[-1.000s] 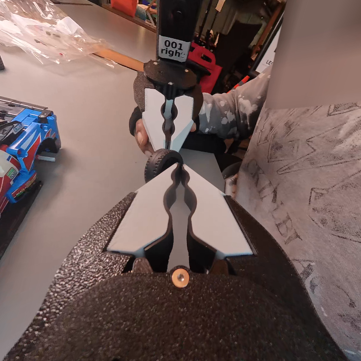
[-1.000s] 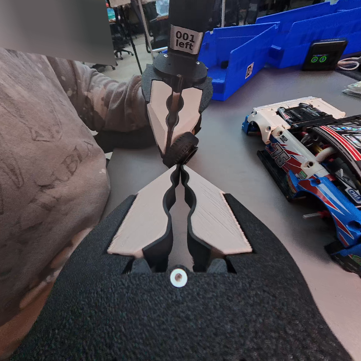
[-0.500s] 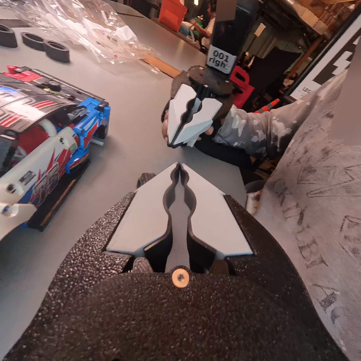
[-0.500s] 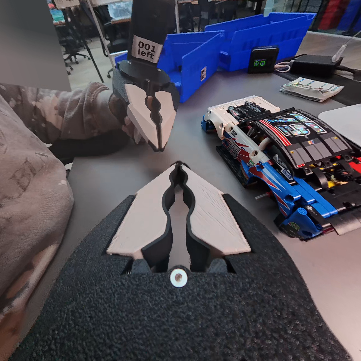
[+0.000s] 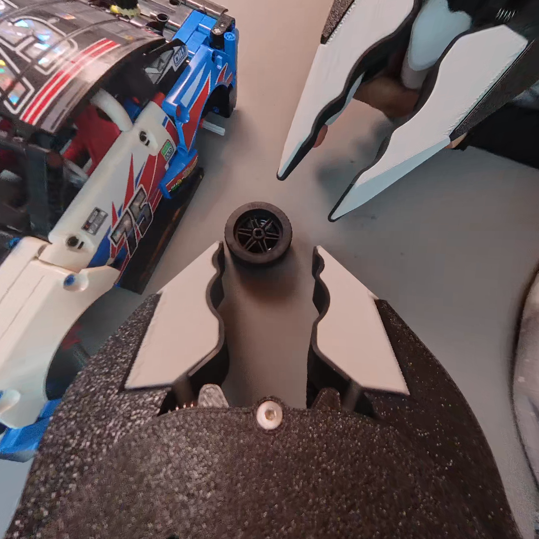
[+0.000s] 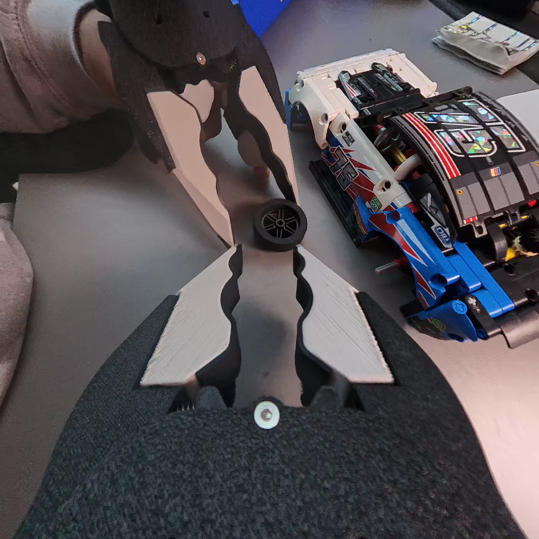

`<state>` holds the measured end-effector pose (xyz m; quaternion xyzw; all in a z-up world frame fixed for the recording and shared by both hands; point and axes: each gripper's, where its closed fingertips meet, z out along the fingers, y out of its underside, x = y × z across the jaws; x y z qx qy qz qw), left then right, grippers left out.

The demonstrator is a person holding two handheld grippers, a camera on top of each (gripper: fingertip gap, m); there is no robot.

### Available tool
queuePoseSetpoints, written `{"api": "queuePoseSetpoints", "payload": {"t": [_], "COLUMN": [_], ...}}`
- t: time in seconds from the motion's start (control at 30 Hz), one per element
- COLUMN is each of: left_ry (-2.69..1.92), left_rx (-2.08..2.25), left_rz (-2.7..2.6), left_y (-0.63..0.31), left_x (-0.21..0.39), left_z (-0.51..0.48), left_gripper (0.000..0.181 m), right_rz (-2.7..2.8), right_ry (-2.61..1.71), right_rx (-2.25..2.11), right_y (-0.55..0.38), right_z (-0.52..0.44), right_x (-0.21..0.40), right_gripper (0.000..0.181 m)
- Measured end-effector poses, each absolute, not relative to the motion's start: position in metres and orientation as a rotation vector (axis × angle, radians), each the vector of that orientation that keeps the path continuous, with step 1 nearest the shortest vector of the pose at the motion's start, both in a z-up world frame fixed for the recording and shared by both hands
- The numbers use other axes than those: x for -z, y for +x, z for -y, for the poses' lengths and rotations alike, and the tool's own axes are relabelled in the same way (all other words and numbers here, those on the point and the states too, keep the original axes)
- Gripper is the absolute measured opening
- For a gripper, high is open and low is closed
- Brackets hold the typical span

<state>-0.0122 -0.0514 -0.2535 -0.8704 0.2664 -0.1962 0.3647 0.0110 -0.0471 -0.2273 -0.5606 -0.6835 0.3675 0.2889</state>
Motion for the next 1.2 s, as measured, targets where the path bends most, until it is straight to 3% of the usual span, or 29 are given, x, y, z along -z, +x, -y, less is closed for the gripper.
{"api": "queuePoseSetpoints", "payload": {"t": [0.03, 0.2, 0.3, 0.4, 0.5, 0.63, 0.8, 0.9, 1.0, 1.2], "left_ry": [-2.234, -2.071, -1.938, -1.813, -1.733, -1.756, -1.758, -1.765, -1.821, -1.914], "left_rx": [0.435, 0.134, 0.063, 0.011, 0.023, 0.343, 0.910, 1.116, 0.999, 0.760], "left_rz": [-0.727, -0.962, -1.021, -1.058, -1.062, -0.888, -0.539, -0.340, -0.301, -0.333], "left_y": [-0.013, -0.010, -0.006, -0.001, 0.004, 0.010, 0.008, 0.006, 0.000, -0.010], "left_x": [0.256, 0.251, 0.237, 0.223, 0.211, 0.195, 0.166, 0.162, 0.170, 0.184], "left_z": [0.049, 0.046, 0.050, 0.056, 0.060, 0.065, 0.066, 0.059, 0.047, 0.041], "left_gripper": [0.044, 0.038, 0.038, 0.039, 0.040, 0.045, 0.056, 0.048, 0.022, 0.016], "right_rz": [1.830, 1.810, 1.737, 1.706, 1.620, 1.562, 1.479, 1.493, 1.506, 1.502], "right_ry": [-1.509, -1.582, -1.644, -1.689, -1.673, -1.618, -1.474, -1.373, -1.301, -1.266], "right_rx": [-0.965, -0.991, -1.219, -1.365, -1.398, -1.554, -1.424, -1.216, -1.054, -0.906], "right_y": [0.010, 0.008, 0.008, 0.008, 0.007, 0.011, 0.008, 0.004, -0.002, -0.004], "right_z": [0.046, 0.041, 0.047, 0.052, 0.043, 0.050, 0.039, 0.037, 0.041, 0.037], "right_x": [0.230, 0.232, 0.219, 0.214, 0.205, 0.188, 0.168, 0.166, 0.165, 0.168], "right_gripper": [0.036, 0.047, 0.046, 0.037, 0.009, 0.007, 0.006, 0.006, 0.005, 0.004]}}
